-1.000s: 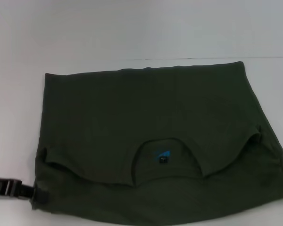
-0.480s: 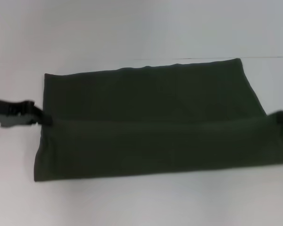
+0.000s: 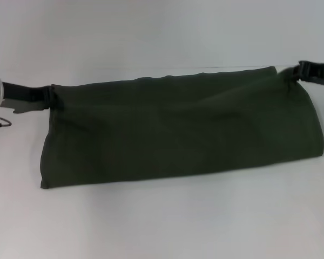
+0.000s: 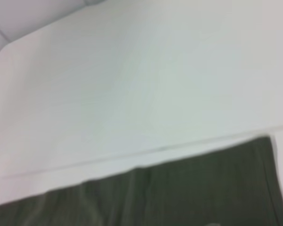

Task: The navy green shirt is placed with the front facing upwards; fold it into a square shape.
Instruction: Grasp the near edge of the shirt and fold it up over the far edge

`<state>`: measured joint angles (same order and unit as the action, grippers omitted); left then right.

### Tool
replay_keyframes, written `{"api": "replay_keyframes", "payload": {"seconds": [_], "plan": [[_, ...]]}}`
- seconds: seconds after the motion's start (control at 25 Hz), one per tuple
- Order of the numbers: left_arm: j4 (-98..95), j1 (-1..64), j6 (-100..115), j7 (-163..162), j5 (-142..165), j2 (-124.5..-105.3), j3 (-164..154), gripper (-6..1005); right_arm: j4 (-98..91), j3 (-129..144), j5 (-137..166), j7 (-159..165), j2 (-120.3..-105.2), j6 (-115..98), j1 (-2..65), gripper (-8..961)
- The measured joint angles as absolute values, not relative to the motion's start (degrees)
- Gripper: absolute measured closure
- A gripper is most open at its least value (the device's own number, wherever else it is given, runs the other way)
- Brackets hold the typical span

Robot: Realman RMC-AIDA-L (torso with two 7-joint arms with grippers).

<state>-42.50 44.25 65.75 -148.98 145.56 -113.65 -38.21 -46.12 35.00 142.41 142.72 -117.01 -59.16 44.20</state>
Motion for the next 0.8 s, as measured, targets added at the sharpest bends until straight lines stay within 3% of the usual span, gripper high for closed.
{"api": "replay_keyframes", "payload": {"seconds": [0.36, 0.8], "plan": [[-40.95, 44.69, 51.01, -148.62, 145.55, -116.15, -40.46, 949, -39.57, 42.03, 142.75, 144.65, -117.53, -43.38, 45.94, 881], [-38.39, 46.36, 44.15, -149.22, 145.44, -116.24, -40.27, 949, -36.37, 43.02, 142.68, 145.02, -118.02, -33.83, 47.14, 881]]}}
